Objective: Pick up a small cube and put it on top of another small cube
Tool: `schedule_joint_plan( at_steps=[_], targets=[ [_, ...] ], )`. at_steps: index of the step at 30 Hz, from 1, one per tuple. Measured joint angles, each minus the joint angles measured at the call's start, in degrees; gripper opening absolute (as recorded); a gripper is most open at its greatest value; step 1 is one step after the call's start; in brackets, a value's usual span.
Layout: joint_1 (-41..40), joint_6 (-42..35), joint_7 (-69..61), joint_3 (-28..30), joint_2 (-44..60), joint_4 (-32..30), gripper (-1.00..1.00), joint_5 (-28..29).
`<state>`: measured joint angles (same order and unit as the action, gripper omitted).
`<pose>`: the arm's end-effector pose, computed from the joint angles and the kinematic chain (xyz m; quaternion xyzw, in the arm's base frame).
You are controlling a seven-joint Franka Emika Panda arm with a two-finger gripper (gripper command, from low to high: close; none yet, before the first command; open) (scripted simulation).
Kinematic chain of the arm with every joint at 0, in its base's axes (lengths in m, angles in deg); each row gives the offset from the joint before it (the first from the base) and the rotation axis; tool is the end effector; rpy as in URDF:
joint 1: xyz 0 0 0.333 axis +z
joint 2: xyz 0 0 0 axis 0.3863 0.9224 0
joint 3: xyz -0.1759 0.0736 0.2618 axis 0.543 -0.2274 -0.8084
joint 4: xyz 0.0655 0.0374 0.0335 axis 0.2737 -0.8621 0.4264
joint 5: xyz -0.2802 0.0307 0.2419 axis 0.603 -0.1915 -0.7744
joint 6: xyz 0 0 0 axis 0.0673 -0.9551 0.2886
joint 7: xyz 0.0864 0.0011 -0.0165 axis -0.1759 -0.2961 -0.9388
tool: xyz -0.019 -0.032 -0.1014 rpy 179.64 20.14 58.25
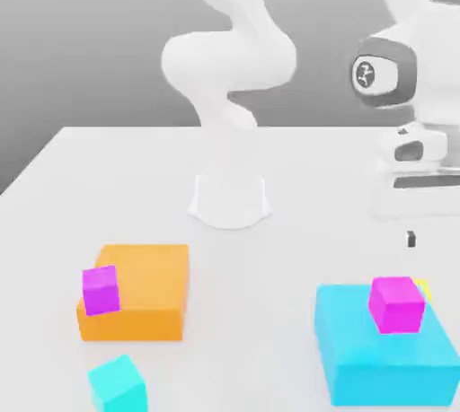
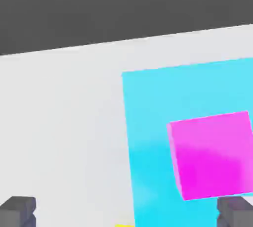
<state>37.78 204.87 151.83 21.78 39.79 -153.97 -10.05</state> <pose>0.3324 0.2824 0.2661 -0.8996 0.4348 -0.0206 0.0357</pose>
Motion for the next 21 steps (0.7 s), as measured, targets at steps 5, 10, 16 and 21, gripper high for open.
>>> schedule_joint_plan(
  at_steps=[5,10,16,21],
  targets=[
    [8.30,6.18,12.89,6.83,10.90,-0.61,0.00,10.61],
    [14.32,11.69,17.42,13.95,18.10,1.08,-1.00,16.15],
    [14.24,11.65,17.34,13.83,17.93,1.03,-1.00,16.04],
    [9.52,4.97,10.70,7.19,8.83,-1.27,-1.00,7.31]
  ],
)
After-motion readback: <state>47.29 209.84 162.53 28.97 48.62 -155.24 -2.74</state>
